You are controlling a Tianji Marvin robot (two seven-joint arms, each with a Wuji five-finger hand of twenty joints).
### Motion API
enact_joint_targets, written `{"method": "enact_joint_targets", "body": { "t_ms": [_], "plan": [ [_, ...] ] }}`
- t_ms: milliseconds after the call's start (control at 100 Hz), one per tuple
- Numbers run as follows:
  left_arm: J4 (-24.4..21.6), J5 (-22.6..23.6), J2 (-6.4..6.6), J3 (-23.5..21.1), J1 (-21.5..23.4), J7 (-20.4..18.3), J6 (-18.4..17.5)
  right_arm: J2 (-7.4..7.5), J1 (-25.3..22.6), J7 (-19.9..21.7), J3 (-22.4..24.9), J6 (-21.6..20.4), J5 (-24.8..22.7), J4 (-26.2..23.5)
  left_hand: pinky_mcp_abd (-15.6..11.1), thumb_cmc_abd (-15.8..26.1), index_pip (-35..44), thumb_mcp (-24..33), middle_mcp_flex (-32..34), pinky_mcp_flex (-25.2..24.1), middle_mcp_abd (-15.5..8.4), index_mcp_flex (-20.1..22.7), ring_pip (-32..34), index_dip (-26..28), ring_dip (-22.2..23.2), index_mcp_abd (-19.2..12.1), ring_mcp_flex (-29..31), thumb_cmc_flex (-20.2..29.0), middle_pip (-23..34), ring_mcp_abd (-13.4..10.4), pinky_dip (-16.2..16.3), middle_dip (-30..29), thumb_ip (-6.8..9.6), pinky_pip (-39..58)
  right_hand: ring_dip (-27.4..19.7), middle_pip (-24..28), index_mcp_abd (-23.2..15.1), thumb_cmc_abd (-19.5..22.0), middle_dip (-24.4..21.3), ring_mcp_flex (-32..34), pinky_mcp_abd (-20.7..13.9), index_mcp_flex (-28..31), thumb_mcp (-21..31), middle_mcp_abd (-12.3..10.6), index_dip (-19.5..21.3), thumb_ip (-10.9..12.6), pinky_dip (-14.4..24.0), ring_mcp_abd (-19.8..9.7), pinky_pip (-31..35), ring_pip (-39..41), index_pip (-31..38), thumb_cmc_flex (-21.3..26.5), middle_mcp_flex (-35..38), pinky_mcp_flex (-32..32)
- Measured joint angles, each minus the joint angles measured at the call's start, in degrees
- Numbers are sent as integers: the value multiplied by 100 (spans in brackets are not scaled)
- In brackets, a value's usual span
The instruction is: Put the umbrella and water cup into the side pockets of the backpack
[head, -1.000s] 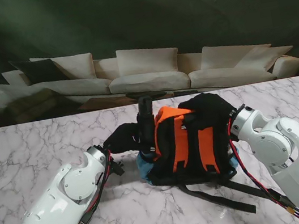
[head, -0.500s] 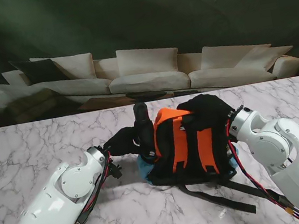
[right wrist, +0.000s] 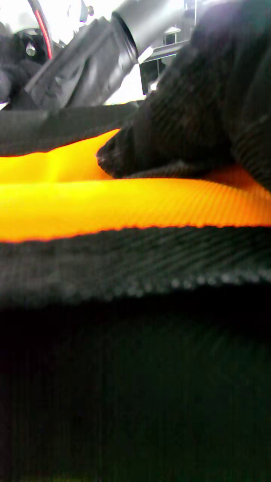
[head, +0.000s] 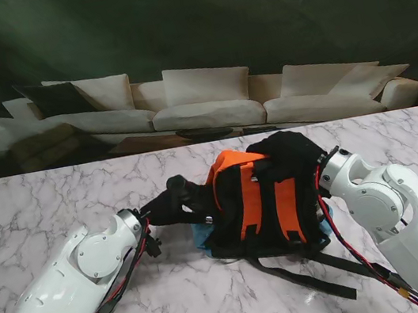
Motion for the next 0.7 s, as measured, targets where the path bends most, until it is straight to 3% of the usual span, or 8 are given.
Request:
{"method": "enact_joint_targets", "body": {
  "t_ms": [150,300,480,540,610,640,700],
  "plan": [
    [-24,120,19,-126,69,-20,-27,-1,6,0,0,1,1,3,-3,-181,-110,-17,-138,-7,38,-277,-58,-67,-29,215,-140,-159,-114,0,-3,-3,0,-40,0,0,0,0,-2,0,0,0,0,0,0,0,0,0,0,0,0,0,0,0],
    [-42,129,31,-218,123,-4,-31,-1,12,12,0,3,-2,3,-3,-181,-114,-17,-138,17,104,-403,-76,-72,-41,235,-143,-159,-140,180,-12,-8,1,-40,0,0,0,0,-3,0,0,0,0,0,0,0,0,0,0,0,0,0,0,0],
    [-90,114,32,-278,165,69,25,-6,6,3,9,10,9,3,-3,-166,-66,-17,-135,110,171,-378,-77,-72,-68,220,-117,-159,-136,220,-69,-9,1,-40,0,0,0,0,-5,0,0,0,0,0,0,0,0,0,0,0,0,0,0,0],
    [-106,113,23,-303,189,178,42,-6,5,3,12,10,9,3,-3,48,97,-53,17,140,174,-42,-77,-13,-82,185,40,-119,-68,260,-69,-9,1,-26,0,0,0,0,-5,0,0,0,0,0,0,0,0,0,0,0,-1,0,0,0],
    [-140,77,2,-346,226,300,108,-6,4,3,15,10,9,3,5,538,485,-99,95,166,357,523,73,275,-13,-8,83,90,-65,549,-69,-4,1,54,0,0,0,0,-5,0,0,0,0,0,0,0,0,0,0,0,-1,0,0,0],
    [-160,62,-5,-365,238,342,160,-6,4,3,16,10,9,3,7,670,677,-106,95,178,454,744,73,448,-17,-24,100,228,-104,1012,-70,-12,1,115,0,0,0,0,-5,0,0,0,0,0,0,0,0,0,0,0,0,0,0,0],
    [-182,56,-12,-379,242,413,255,-5,5,3,17,7,9,3,20,769,906,-255,95,178,483,1020,73,663,-32,-30,184,286,-130,1141,-70,-15,1,121,0,0,0,0,-5,0,0,0,0,0,0,0,0,0,0,0,-1,0,0,0]
  ]
}}
